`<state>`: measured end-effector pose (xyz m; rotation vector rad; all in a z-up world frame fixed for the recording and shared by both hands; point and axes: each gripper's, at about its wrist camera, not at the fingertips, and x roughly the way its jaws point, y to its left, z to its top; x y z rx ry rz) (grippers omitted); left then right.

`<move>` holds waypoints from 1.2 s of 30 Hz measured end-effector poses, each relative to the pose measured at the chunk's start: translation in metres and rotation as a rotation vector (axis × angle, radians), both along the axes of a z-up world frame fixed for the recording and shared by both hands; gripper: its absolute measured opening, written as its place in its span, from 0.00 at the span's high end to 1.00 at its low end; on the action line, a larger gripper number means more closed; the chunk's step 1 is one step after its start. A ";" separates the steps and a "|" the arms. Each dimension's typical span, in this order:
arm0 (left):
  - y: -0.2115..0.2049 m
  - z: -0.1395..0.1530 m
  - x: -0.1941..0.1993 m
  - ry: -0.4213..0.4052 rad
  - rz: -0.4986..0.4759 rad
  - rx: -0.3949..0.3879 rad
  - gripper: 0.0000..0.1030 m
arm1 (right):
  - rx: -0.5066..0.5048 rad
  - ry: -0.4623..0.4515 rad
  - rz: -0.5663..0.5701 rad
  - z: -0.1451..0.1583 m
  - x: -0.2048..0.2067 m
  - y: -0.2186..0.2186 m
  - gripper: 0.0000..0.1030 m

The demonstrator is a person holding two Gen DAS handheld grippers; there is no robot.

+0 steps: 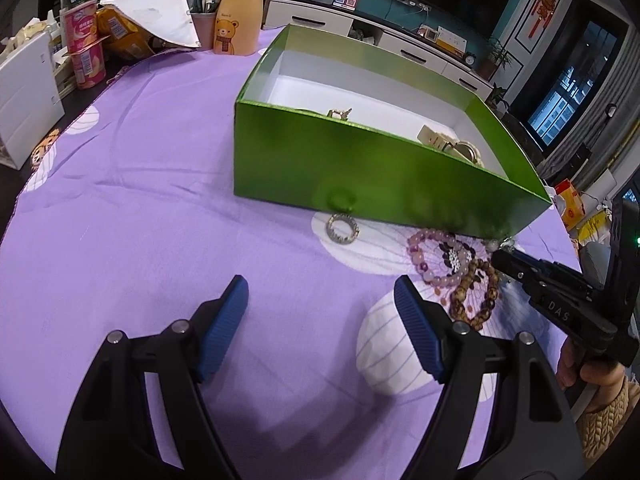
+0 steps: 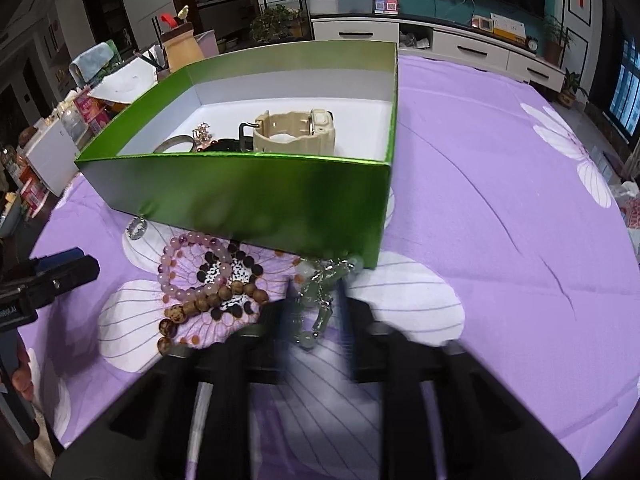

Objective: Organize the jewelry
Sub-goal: 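Grasp the silver ring with the left gripper while the right gripper grasps the jade chain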

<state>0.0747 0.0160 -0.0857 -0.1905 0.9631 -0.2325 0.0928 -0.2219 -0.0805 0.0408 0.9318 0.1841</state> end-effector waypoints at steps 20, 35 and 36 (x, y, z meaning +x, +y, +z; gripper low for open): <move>-0.041 -0.009 0.036 -0.074 -0.023 0.147 0.60 | 0.132 -0.068 -0.084 0.015 -0.027 -0.044 0.93; -0.043 -0.009 0.022 -0.074 -0.049 0.147 0.80 | 0.159 -0.078 -0.068 0.022 -0.039 -0.041 0.93; -0.042 -0.008 0.019 -0.068 -0.049 0.137 0.80 | 0.158 -0.080 -0.067 0.023 -0.040 -0.041 0.93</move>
